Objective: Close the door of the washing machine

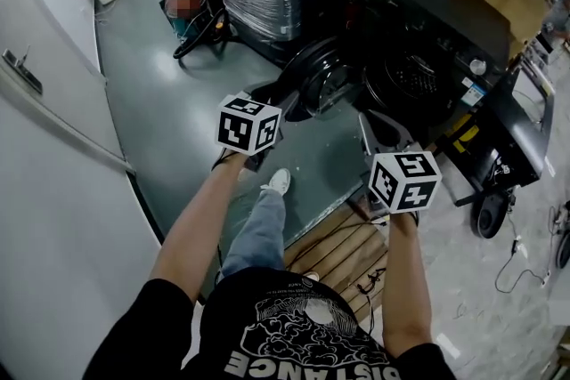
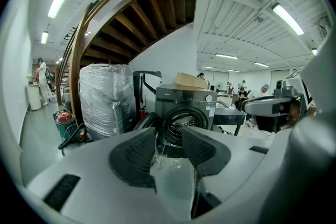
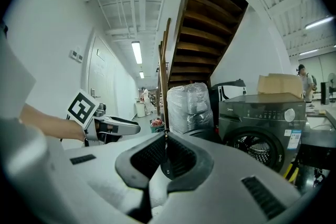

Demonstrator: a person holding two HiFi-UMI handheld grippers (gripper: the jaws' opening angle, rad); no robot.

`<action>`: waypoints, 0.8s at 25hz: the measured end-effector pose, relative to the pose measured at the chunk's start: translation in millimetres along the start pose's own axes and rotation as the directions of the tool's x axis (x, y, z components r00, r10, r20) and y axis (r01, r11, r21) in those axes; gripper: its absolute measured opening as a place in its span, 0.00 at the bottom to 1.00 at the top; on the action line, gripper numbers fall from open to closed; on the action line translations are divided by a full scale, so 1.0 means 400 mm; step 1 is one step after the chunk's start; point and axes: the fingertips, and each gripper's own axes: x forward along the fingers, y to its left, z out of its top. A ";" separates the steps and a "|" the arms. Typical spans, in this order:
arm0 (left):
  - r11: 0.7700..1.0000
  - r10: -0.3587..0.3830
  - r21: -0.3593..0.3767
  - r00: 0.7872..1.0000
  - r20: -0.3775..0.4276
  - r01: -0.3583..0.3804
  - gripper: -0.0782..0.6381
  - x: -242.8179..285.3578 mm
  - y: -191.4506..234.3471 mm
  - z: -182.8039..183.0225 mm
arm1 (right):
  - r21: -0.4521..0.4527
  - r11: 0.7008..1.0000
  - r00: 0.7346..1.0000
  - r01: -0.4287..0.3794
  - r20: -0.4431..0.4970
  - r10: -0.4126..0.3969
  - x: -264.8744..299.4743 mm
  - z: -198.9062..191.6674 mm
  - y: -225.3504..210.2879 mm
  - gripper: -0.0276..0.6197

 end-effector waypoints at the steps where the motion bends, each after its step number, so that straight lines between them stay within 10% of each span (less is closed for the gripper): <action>1: 1.000 -0.003 0.006 1.000 -0.010 0.003 0.34 0.013 0.015 -0.004 | 0.003 1.000 1.000 -0.002 -0.003 0.002 0.018 -0.001 -0.002 0.08; 20: 0.993 -0.072 0.078 0.975 -0.211 0.090 0.36 0.300 0.258 -0.147 | 0.069 0.997 0.998 -0.034 -0.051 0.037 0.318 -0.065 -0.075 0.08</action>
